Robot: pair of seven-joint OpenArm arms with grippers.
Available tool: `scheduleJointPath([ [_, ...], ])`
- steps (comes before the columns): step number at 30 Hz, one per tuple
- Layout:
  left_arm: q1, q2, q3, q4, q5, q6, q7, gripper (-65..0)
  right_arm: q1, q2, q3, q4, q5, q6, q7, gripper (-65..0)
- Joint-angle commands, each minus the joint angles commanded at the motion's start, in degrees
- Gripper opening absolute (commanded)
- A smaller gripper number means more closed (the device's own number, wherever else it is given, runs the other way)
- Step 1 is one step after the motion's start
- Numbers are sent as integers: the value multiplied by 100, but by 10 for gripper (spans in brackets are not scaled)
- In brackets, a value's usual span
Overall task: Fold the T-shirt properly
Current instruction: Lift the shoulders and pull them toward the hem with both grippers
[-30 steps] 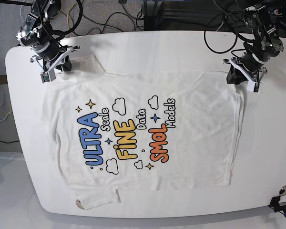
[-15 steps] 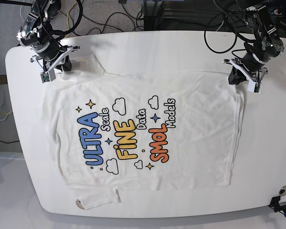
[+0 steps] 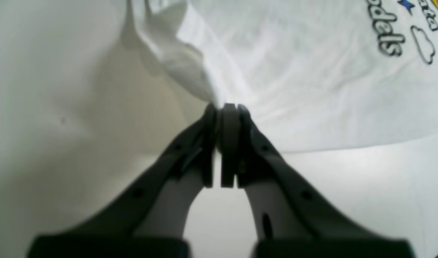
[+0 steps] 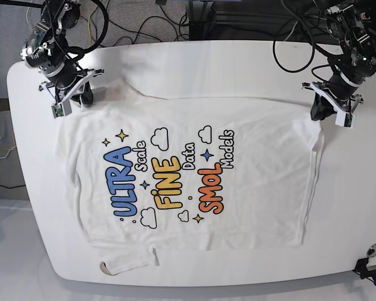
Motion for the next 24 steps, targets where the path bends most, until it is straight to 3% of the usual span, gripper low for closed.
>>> scheduleJointPath([
  [7,-510,18,0,-35,9,0,9,-650,598,9,0,-299,-53,0,0,-650],
  [15,-1336,0,9,-747,26,0,9,-650,1398,158,0,-1143,-62,0,0,-650],
  [20,-1837,9,9,-1169,457,0,9,-650,1873,255,0,-1679,-62,0,0,-650],
  [24,-2207,9,9,-1670,492,0,-9,-650,2242,281,0,-1996,-62,0,0,-650],
])
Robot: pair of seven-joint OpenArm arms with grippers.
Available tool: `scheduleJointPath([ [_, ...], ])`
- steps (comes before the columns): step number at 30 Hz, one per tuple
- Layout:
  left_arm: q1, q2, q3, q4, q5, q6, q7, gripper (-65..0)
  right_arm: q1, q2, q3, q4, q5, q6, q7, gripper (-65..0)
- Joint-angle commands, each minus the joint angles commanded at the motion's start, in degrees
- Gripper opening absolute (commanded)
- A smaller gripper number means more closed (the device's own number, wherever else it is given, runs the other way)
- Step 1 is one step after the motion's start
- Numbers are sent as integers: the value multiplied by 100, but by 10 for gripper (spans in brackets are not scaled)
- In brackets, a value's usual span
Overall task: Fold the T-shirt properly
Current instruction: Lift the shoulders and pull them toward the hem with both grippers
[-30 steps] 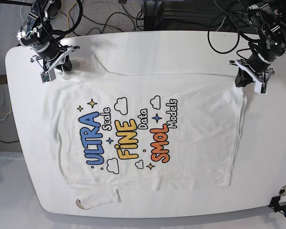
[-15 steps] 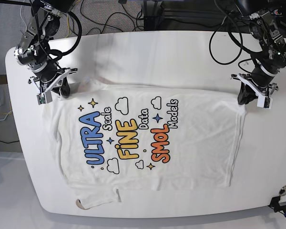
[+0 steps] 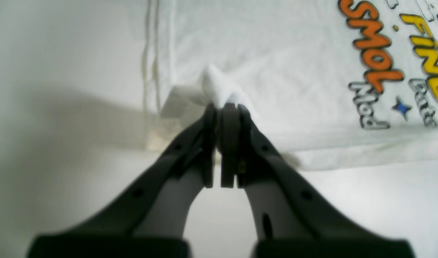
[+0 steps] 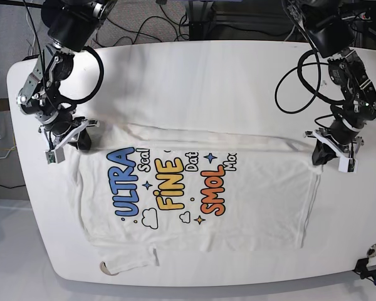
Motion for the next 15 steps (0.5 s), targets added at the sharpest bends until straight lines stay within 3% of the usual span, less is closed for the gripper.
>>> scheduleJointPath([
  [15,-501,-9,-202,-501,-18,0,-18,-650,1029,9,0,-985,-9,0,9,-650],
])
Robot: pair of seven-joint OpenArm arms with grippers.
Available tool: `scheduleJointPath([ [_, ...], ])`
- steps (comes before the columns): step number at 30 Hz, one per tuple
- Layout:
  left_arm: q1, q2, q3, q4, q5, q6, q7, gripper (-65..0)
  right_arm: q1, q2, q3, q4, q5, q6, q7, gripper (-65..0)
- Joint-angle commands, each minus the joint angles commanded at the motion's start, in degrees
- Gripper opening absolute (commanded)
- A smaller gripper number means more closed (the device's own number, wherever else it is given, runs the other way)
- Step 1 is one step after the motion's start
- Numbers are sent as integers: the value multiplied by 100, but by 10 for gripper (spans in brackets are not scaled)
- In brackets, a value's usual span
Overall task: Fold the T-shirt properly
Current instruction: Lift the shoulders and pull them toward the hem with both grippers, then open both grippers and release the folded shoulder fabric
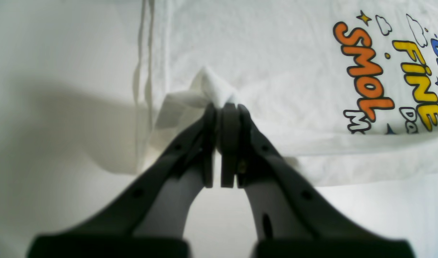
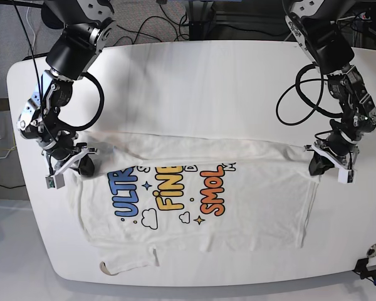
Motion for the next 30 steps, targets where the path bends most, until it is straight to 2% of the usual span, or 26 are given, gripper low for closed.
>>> scheduleJointPath([
  [7,0,0,-97,-9,9,0,0,-650,290,0,0,-378,0,0,26,-650],
  [22,-9,-70,-88,0,0,0,0,-650,290,88,-9,-360,0,0,26,-650],
  [23,-9,-132,-97,0,-18,0,0,-650,290,88,-9,-343,0,0,26,-597],
  [24,-9,-158,-105,0,-18,0,0,-608,290,88,-9,-343,0,0,26,-519],
  [26,-9,-255,-158,9,-26,0,0,-390,290,88,-9,-334,0,0,26,-363],
  [28,-18,-290,-316,9,-26,0,0,-200,290,97,-9,-334,0,0,26,-220],
  [30,-9,-404,-316,9,-18,0,0,-95,290,220,-79,-334,0,0,26,-111],
])
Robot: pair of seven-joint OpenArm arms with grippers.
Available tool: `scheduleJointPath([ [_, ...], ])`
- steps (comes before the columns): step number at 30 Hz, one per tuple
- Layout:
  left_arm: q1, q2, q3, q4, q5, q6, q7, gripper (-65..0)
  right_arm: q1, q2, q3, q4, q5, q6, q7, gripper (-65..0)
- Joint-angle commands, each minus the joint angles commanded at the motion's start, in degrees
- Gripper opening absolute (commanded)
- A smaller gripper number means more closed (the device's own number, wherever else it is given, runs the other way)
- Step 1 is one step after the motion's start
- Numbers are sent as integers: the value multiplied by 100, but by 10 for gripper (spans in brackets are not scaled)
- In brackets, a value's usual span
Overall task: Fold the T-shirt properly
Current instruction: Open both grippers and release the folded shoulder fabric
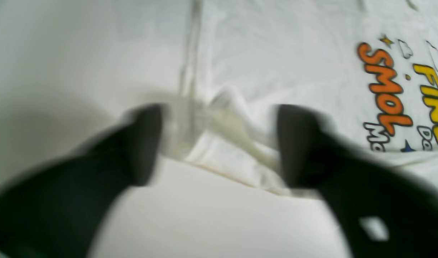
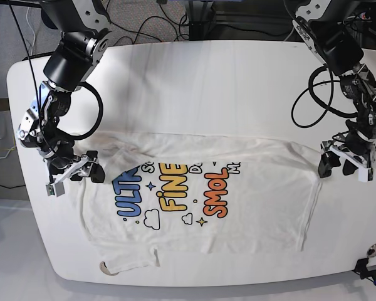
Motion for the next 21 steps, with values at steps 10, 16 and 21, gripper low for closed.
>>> scheduleJointPath([
  [10,334,-193,18,527,9,0,0,-65,-554,229,-484,1011,0,0,-9,-52],
  [16,932,-193,607,1108,44,0,-255,-65,-1002,290,-484,1389,-9,0,-9,-52],
  [21,1240,-211,1108,1160,642,0,-1073,-65,-1116,554,-519,1442,-229,0,0,-52],
])
